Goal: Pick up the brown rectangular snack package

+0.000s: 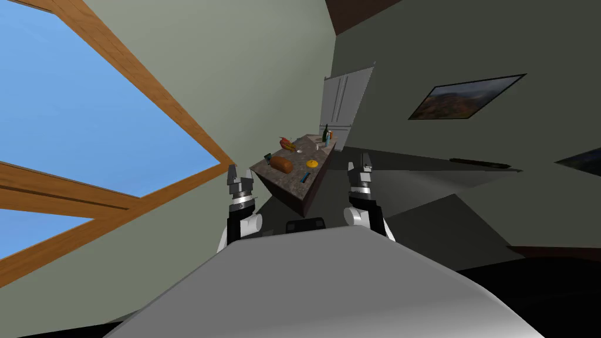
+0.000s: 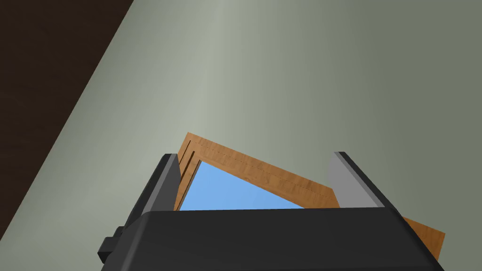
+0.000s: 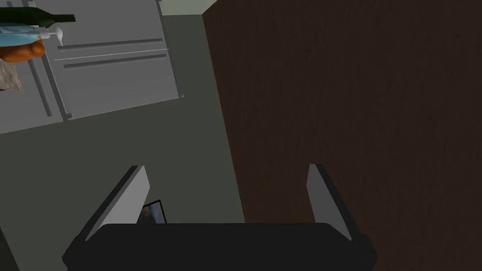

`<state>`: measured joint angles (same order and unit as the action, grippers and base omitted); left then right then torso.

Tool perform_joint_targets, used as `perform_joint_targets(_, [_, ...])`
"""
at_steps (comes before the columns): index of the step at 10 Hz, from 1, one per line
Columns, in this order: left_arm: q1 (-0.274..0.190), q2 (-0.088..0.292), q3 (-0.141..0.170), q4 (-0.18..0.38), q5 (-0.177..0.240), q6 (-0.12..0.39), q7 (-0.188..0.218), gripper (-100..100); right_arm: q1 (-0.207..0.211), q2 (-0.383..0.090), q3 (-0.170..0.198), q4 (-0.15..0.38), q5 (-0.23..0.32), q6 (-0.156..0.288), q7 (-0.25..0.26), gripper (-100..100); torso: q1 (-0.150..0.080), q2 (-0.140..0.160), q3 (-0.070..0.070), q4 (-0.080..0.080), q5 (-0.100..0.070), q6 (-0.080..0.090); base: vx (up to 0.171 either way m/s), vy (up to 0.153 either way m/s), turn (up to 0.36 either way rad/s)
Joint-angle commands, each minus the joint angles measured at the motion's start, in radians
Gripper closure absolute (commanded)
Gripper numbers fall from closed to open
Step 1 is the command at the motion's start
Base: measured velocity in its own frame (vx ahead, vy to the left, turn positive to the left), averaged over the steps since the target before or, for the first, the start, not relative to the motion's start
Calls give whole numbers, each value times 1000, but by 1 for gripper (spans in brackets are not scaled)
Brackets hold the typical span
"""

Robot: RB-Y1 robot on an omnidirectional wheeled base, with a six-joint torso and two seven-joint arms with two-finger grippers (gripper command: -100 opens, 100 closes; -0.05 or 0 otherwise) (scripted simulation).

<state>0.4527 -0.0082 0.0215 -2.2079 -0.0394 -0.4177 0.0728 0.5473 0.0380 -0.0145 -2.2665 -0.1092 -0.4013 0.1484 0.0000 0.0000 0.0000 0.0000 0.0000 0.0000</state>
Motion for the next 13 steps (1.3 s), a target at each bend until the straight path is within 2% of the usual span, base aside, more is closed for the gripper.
perform_joint_targets(1, [0, 0, 0, 0, 0, 0, 0, 0, 8, -50, -4, 9, -3, 3, 6, -100, 0, 0, 0, 0, 0, 0, 10, -91, 41])
perform_joint_targets(3, [0, 0, 0, 0, 0, 0, 0, 0, 17, -88, -7, 18, -6, 6, 12, -100, -14, 0, 0, 0, -3, 0, 2, -200, 84])
perform_joint_targets(4, [0, 0, 0, 0, 0, 0, 0, 0, 28, -128, -9, 30, -7, 9, 18, -100, -12, 0, 0, 0, -3, 0, -15, -184, 69])
perform_joint_targets(7, [0, 0, 0, 0, 0, 0, 0, 0, 58, -210, -11, 58, -8, 14, 31, -100, -17, -1, 0, 0, -4, 0, 4, -255, 131])
perform_joint_targets(8, [0, 0, 0, 0, 0, 0, 0, 0, 58, -219, -11, 58, -8, 14, 31, -100, -18, 0, 0, 0, -4, 0, -10, -192, 80])
perform_joint_targets(9, [0, 0, 0, 0, 0, 0, 0, 0, 74, -257, -11, 73, -6, 15, 37, -100, -14, 0, 0, 0, -3, 0, -15, -227, 179])
perform_joint_targets(12, [0, 1, 1, 0, 0, 0, 0, 0, 109, -346, -8, 103, 3, 15, 46, -100, -20, 2, 1, 1, -5, 0, -49, -314, 237])
perform_joint_targets(13, [0, 1, 0, 0, 0, 0, 0, 0, 109, -356, -8, 103, 3, 15, 46, -100, -21, 0, 0, 0, -5, 0, -1, -245, 161])
